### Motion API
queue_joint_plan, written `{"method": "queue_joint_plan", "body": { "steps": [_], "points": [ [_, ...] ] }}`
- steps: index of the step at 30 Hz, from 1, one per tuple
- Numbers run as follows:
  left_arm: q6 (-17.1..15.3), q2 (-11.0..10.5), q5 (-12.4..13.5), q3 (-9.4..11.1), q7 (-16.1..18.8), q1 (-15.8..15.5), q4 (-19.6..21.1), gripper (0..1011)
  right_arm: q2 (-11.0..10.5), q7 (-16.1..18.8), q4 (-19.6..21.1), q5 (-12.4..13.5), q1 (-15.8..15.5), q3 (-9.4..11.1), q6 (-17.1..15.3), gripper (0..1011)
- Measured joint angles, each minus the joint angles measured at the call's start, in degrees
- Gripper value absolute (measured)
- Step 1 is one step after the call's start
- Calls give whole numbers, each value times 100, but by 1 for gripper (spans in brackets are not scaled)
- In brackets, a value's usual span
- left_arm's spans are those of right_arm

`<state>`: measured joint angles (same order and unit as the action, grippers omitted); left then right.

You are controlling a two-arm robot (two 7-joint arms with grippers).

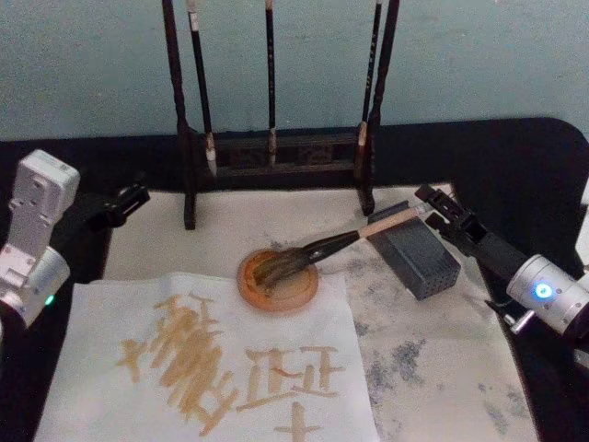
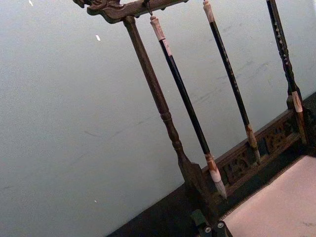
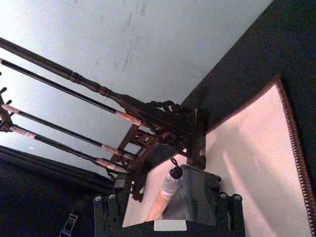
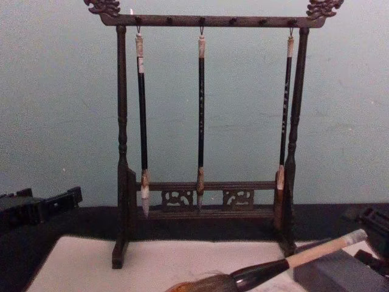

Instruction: Pick up the brush from the inkstone, write on the paper, then place the brush back to its original position.

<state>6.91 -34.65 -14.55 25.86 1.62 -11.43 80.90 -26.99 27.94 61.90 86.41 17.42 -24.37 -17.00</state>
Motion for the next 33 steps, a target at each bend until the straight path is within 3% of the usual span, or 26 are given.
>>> {"method": "queue_joint_plan", "body": {
  "steps": [8,13,33],
  "points": [
    [0,0,0,0,0,0,0,1002,4,-4,12,-8,-9,9,-2,1003],
    [0,0,0,0,0,0,0,1002,6,-6,17,-11,-12,12,-2,906],
    [0,0,0,0,0,0,0,1000,9,-14,28,-23,-21,21,-2,265]
  ]
}}
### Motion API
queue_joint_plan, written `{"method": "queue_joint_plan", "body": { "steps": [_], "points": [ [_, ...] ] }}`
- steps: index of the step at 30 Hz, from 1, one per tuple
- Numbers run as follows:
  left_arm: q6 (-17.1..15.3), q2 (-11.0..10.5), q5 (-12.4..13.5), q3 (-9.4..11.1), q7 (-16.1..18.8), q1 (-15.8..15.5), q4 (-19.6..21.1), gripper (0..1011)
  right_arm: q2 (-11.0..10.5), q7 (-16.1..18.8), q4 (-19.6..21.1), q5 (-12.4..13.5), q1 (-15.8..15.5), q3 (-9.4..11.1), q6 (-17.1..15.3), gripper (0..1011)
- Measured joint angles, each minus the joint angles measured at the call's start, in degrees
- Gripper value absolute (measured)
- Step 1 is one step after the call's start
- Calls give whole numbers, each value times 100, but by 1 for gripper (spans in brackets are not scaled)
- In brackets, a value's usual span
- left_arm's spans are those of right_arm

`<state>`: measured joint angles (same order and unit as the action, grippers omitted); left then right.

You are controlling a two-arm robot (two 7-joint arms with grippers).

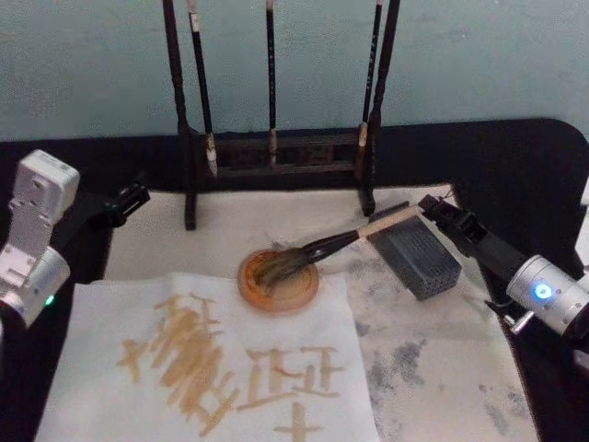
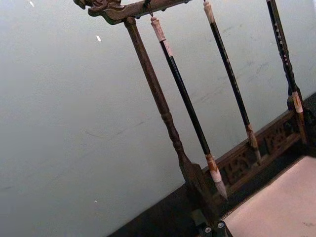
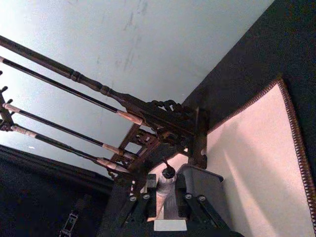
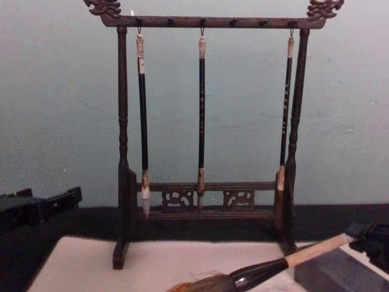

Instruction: Pick up the brush from the inkstone, write on the paper, then place the brush back to its original position.

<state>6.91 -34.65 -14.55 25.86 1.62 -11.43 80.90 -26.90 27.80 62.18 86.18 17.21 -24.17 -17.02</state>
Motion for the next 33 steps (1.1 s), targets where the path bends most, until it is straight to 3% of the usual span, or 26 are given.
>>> {"method": "queue_joint_plan", "body": {
  "steps": [2,33],
  "points": [
    [0,0,0,0,0,0,0,1002,0,0,1,0,0,0,0,201],
    [0,0,0,0,0,0,0,1002,0,0,0,-2,0,-1,0,180]
  ]
}}
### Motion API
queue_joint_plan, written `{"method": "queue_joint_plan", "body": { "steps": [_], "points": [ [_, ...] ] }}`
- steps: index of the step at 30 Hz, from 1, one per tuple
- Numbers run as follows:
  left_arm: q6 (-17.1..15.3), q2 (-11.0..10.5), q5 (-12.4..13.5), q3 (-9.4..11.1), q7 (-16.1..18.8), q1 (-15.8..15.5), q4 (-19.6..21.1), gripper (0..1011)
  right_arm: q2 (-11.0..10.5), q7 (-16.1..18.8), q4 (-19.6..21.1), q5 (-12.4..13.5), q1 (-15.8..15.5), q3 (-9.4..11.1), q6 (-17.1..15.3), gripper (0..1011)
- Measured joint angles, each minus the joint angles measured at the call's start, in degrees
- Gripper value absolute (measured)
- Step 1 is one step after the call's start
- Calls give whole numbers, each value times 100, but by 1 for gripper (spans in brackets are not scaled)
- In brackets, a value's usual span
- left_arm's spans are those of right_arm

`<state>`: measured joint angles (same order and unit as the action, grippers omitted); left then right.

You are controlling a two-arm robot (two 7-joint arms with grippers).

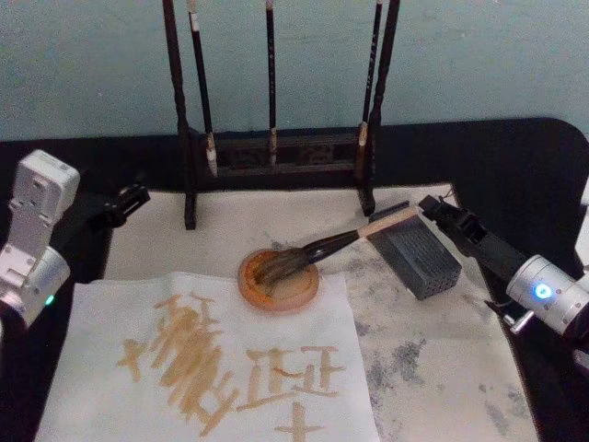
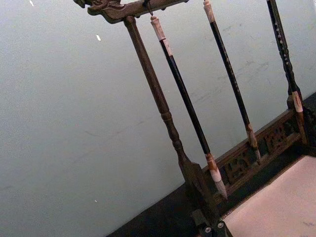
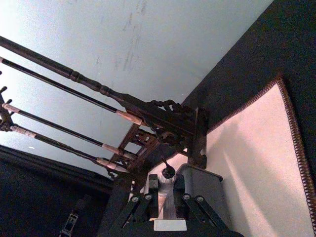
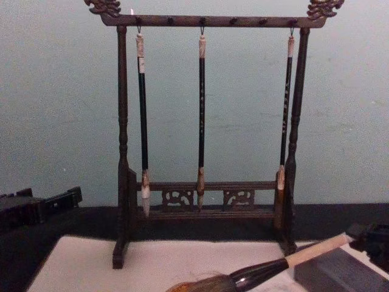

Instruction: Pick up the brush from the inkstone, write on the paper, then place the brush back to its original position.

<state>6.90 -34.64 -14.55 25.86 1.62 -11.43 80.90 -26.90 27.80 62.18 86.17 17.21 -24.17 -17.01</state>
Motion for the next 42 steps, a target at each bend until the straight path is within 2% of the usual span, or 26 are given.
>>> {"method": "queue_joint_plan", "body": {
  "steps": [8,23,33,42],
  "points": [
    [0,0,0,0,0,0,0,1002,-38,19,52,62,-24,-38,54,180],
    [0,0,0,0,0,0,0,1002,-279,19,468,144,-122,-193,386,172],
    [0,0,0,0,0,0,0,1002,-554,-111,1046,-126,-228,-327,693,170],
    [0,0,0,0,0,0,0,1002,-710,-90,1384,-461,-170,-443,793,171]
  ]
}}
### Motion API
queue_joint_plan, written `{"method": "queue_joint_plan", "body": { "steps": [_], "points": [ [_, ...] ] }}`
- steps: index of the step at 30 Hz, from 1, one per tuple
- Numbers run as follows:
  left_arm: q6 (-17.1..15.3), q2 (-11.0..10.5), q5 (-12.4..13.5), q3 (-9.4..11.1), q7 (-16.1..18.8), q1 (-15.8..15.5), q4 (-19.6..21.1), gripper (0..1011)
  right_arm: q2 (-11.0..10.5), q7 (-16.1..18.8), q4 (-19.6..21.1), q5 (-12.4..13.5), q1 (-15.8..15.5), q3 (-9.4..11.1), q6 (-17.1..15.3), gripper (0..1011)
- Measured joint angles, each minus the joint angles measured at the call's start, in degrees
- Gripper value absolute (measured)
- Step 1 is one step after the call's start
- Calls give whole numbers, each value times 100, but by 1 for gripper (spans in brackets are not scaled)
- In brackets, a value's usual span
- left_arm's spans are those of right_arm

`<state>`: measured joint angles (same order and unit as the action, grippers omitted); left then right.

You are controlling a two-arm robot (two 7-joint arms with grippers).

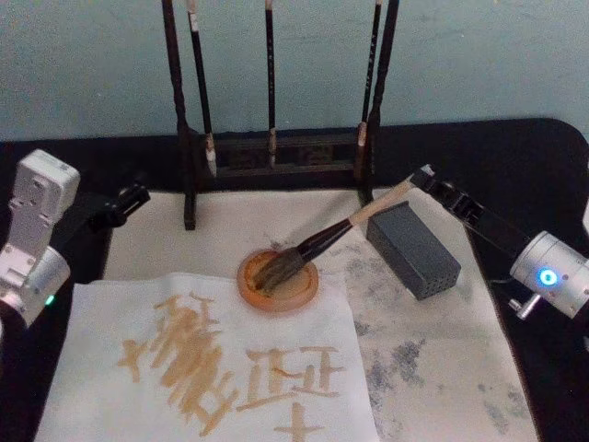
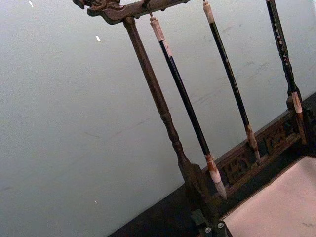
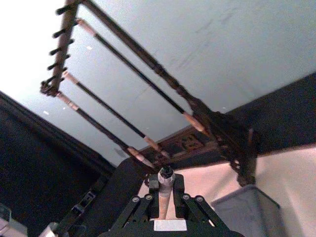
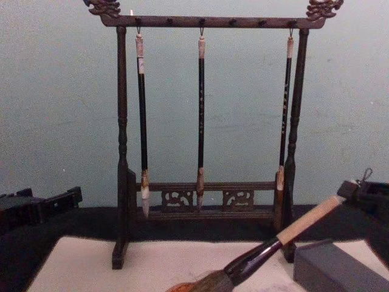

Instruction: Pick up the brush from the inkstone, write on the paper, then place the brush back to its original position.

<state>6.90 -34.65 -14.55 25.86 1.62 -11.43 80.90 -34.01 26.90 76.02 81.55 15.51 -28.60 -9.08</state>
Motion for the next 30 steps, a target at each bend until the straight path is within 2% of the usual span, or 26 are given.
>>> {"method": "queue_joint_plan", "body": {
  "steps": [8,16,23,30],
  "points": [
    [0,0,0,0,0,0,0,1002,-133,-42,392,-252,-27,-60,58,170],
    [0,0,0,0,0,0,0,1002,-329,-139,914,-608,-87,-78,161,171],
    [0,0,0,0,0,0,0,1002,-466,-151,1326,-829,-171,-27,229,170],
    [0,0,0,0,0,0,0,1002,-588,-22,1731,-975,-286,23,299,170]
  ]
}}
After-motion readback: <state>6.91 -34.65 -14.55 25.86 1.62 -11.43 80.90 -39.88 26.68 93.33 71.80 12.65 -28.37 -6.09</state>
